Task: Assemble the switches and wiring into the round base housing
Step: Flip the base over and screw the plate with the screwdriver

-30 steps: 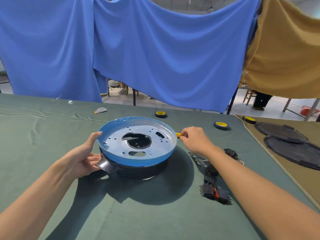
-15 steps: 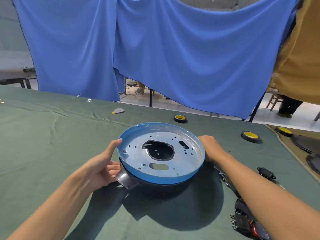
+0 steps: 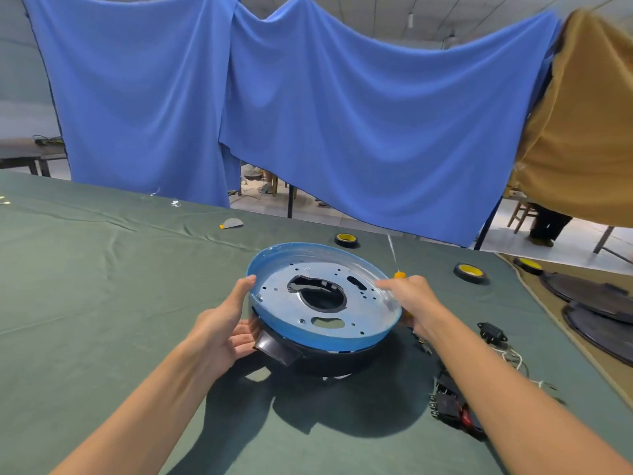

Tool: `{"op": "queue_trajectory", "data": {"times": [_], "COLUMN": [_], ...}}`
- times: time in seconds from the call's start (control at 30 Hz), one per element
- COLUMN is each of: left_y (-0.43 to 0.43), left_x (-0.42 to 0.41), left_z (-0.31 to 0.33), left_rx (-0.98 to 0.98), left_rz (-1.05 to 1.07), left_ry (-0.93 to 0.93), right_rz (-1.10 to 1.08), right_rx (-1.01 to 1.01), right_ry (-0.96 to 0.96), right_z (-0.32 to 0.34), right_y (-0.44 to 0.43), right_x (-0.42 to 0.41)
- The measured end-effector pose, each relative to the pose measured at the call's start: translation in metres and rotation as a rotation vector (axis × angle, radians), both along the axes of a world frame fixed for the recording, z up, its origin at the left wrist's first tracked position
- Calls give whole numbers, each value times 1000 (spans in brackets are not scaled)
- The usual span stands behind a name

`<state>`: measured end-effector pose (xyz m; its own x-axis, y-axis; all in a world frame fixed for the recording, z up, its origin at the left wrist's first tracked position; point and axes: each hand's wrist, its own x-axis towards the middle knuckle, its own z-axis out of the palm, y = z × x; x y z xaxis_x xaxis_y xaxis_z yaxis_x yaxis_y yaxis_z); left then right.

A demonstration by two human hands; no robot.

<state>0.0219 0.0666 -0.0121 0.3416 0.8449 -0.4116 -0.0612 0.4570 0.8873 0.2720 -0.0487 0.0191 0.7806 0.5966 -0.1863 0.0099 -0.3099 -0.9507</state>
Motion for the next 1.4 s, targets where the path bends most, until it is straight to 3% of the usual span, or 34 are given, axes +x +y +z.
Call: {"op": "queue_trajectory", "data": {"times": [0.1, 0.33, 0.5, 0.67, 0.83, 0.97, 1.1, 1.23, 1.4], "left_y": [-10, -37, -52, -43, -17, -2, 14, 24, 31], "left_x": [-2, -6, 5, 5, 1, 4, 4, 6, 6], "left_z": [0, -4, -8, 8, 16, 16, 14, 10, 0], "left_rx": [-6, -68, -91, -94, -32, 19, 1, -5, -4], "left_rz": [19, -44, -212, -439, -691, -782, -773, -795, -805], "left_ry": [-22, -73, -76, 81, 236, 289, 245, 203, 131], "right_rz": [-29, -51, -106, -118, -82, -57, 30, 186, 352], "right_rx": [18, -43, -60, -121, -440, -505, -529, -341, 142], "right_ry": [53, -73, -106, -200, -644, -1027, -1016, -1059, -682], "right_z": [-5, 1, 0, -6, 0, 17, 37, 55, 71], "right_y": [-10, -46, -77, -91, -91, -87, -79, -65, -41], "right_x": [-7, -17, -6, 6, 10, 0, -11, -24, -46]}}
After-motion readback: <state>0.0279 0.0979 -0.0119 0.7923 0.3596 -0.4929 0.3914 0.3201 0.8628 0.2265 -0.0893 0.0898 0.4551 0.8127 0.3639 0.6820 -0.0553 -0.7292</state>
